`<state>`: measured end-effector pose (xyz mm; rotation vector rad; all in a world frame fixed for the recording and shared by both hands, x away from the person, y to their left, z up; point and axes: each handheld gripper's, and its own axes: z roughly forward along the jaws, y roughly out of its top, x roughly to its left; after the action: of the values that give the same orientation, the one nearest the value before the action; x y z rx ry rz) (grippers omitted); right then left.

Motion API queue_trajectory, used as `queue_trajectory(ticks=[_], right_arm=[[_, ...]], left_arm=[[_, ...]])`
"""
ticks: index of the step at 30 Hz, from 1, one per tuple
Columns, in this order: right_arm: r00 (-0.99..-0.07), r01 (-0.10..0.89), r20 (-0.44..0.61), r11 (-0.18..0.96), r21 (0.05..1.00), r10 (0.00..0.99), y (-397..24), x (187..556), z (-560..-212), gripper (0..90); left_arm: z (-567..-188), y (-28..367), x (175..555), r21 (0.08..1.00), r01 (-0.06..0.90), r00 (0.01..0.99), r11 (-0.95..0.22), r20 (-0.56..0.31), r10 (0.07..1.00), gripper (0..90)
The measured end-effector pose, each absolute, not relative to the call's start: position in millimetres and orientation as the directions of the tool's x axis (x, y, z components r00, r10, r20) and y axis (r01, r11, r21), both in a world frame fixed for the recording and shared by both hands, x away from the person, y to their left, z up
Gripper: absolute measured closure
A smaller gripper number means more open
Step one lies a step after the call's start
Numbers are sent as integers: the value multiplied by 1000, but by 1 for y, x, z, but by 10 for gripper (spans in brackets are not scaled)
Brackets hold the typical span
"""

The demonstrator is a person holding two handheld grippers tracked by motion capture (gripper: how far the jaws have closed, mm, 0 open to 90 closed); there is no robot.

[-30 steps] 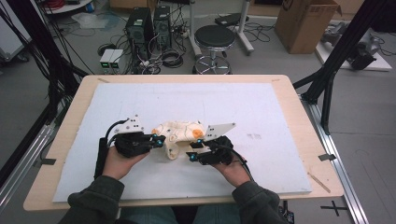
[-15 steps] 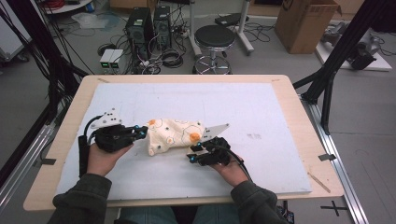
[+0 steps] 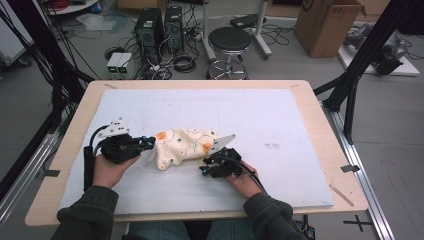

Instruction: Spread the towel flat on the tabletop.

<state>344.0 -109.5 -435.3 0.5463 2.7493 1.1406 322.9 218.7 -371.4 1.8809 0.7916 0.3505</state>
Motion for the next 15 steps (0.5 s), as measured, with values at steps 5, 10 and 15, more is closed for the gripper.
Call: queue_trajectory(ticks=[5,10,15], right_arm=[[-927,268,-4,668,694,376,-108,345,-435,784],[-933,268,12,669,694,361,-111,346,-433,853],[-934,256,28,610,750,357,-127,338,-415,853]], left_arm=[[-372,219,324,892,368,742,-262,-111,661,880],[-370,222,323,898,362,736,-249,-111,668,879],[-365,233,319,914,348,716,-206,-118,688,880]])
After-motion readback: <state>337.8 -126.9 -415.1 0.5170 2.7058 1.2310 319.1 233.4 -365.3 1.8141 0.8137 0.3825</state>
